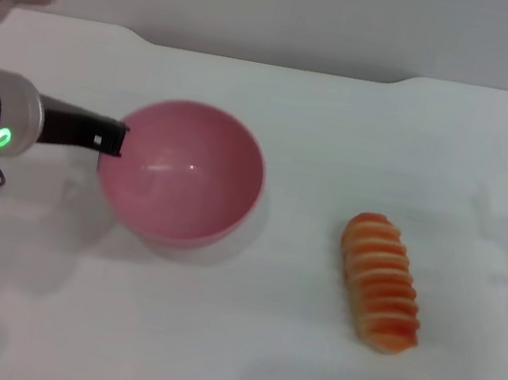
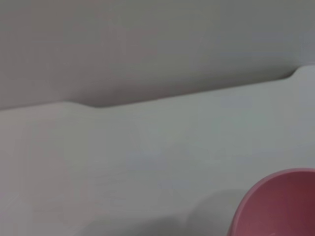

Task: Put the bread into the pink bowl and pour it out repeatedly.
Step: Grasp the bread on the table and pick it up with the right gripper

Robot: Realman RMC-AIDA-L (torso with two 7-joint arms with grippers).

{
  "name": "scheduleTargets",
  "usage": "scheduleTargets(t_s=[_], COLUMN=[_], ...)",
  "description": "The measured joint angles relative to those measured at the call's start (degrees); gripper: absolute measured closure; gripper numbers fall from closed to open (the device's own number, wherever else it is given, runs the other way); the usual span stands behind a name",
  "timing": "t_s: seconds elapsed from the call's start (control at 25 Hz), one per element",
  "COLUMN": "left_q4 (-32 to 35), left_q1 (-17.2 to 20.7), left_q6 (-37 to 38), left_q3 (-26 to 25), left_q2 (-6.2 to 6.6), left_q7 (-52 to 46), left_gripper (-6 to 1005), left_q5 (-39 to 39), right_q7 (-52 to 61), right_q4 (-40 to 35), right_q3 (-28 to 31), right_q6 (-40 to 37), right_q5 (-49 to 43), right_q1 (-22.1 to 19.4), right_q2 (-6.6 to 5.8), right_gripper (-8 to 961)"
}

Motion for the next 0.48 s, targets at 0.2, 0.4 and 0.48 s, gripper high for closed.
scheduleTargets(t_s=[0.2, 0.4, 0.48], left_q4=[0.6, -0.3, -0.9], left_q1=[-1.5, -2.7, -3.1], left_q6=[-1.1, -0.9, -0.7], left_q3=[-2.4, -3.1, -3.5], left_q2=[0.04, 0.11, 0.05], left_q7=[0.0, 0.5, 1.1], left_gripper=[970, 970, 970], left_q5=[0.9, 1.0, 1.1], right_q7=[0.0, 0.0, 0.0], right_q4=[-19.9, -45.0, -48.7], right_q3=[3.1, 9.7, 13.0], right_q6=[27.6, 67.5, 80.8], right_q5=[-5.5, -10.4, -10.4], right_q1=[-2.5, 1.7, 6.6], right_q2=[-0.04, -0.37, -0.46], right_gripper=[334, 335, 336])
